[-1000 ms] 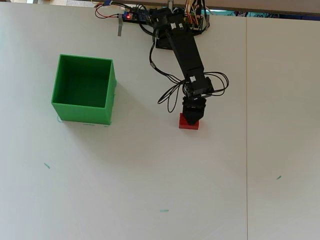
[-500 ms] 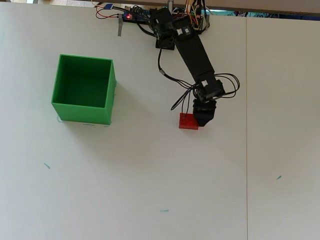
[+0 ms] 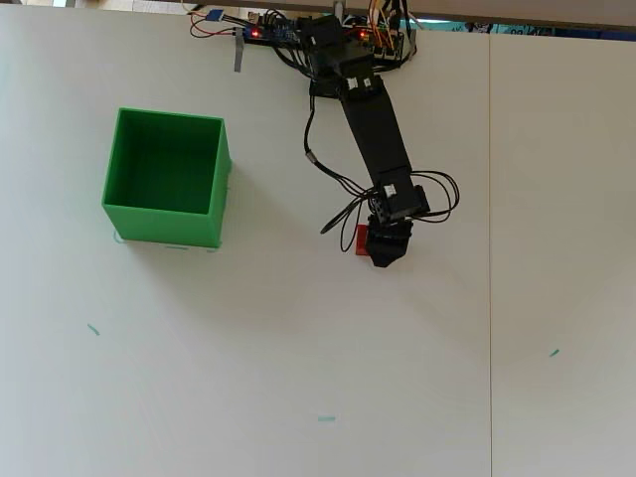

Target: Grasp a red block and put it in the green bin.

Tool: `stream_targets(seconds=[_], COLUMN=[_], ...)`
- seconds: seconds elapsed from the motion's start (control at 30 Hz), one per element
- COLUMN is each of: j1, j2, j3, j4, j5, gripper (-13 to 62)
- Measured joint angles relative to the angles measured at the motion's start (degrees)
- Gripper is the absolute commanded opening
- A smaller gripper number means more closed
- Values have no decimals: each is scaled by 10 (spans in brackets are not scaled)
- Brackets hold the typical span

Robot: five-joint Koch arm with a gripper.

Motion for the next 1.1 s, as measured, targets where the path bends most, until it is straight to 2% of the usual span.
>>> stream_targets(seconds=[0.27,0.4,0.57,0.6,0.63,0.67,0.9,1.1], j1=[-7,-4,13,17,21,26,40,62], j2=[-22,-40,-77,-77,-77,-76,-45,86], j3=[0,0,4,16,19,20,40,44], j4=[0,0,-25,-38,-49,-58,-91,-84], j5=[-19,-63,-99,-101,-102,-103,-103,-105], gripper=[403,353,224,164,67,38,36,36])
